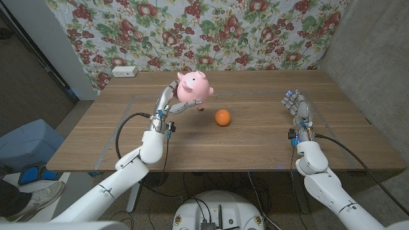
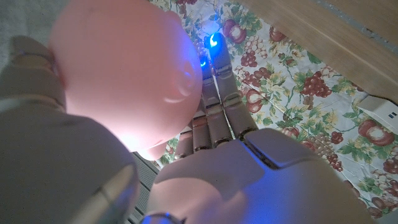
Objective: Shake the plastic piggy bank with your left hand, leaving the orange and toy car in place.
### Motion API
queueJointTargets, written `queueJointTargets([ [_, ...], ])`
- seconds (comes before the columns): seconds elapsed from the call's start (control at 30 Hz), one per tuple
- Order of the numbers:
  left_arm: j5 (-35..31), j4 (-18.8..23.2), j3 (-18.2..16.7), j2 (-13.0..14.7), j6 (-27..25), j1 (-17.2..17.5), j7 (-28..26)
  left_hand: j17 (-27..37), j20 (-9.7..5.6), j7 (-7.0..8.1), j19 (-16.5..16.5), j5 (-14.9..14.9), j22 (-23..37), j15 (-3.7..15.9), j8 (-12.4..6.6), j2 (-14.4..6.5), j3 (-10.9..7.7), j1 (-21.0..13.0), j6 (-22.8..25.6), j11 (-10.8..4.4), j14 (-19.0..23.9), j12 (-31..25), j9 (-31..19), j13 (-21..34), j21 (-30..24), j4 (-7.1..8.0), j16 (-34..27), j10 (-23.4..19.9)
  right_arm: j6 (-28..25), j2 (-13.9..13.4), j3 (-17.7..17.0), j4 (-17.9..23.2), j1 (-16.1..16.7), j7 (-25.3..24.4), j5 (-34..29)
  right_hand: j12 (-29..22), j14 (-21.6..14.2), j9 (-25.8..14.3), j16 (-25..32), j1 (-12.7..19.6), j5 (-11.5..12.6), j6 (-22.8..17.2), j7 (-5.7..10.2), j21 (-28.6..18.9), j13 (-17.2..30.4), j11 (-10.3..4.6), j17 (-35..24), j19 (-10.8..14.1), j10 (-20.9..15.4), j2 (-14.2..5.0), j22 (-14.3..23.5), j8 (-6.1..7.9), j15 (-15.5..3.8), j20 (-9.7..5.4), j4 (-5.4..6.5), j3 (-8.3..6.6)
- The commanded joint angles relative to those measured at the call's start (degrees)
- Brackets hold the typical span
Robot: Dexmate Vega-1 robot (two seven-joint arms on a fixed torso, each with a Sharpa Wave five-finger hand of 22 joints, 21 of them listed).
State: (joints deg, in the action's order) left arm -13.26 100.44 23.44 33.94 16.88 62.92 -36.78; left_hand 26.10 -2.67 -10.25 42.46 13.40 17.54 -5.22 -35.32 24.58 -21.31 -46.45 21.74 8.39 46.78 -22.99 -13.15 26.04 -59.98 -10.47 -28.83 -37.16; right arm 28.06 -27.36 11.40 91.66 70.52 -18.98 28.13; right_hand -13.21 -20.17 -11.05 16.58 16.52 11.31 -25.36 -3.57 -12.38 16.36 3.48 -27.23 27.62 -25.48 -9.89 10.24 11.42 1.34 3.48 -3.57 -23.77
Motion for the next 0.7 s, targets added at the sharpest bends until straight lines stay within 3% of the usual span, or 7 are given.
queueJointTargets([
  [0.03,4.65,-6.55,-0.81,-5.18,7.57,-0.94,-1.69,1.97,-8.42,10.34,-1.93,0.6,-0.07,18.83,0.02,-29.13,-2.7,-33.66,25.19,-16.83,15.31,0.2,-0.24,0.09,-0.56,0.33,-0.37,-17.14,-0.17,0.04,-0.34,0.09,0.41,-0.07,1.1,0.13,-0.37,-0.11,0.34,-0.09,0.01,-0.36,0.13,-0.2,0.16,-0.07,-0.18,0.18,0.02,0.1,0.35,0.12,0.01,0.45,-0.08,-0.32],
  [0.7,14.19,-7.32,-2.74,-6.97,10.68,-0.43,5.22,2.62,-8.34,10.1,-2.39,0.87,-0.64,18.83,0.26,-28.91,-3.0,-33.55,25.26,-16.7,15.42,0.63,-0.25,0.36,-1.84,0.34,-0.21,-17.46,0.88,0.32,-0.46,-0.68,0.25,0.76,1.84,0.09,-0.47,-0.11,0.39,0.07,0.05,-0.41,0.12,-0.24,0.25,0.11,-0.3,0.28,-0.13,0.1,0.36,0.15,-0.06,0.47,-0.28,-0.64],
])
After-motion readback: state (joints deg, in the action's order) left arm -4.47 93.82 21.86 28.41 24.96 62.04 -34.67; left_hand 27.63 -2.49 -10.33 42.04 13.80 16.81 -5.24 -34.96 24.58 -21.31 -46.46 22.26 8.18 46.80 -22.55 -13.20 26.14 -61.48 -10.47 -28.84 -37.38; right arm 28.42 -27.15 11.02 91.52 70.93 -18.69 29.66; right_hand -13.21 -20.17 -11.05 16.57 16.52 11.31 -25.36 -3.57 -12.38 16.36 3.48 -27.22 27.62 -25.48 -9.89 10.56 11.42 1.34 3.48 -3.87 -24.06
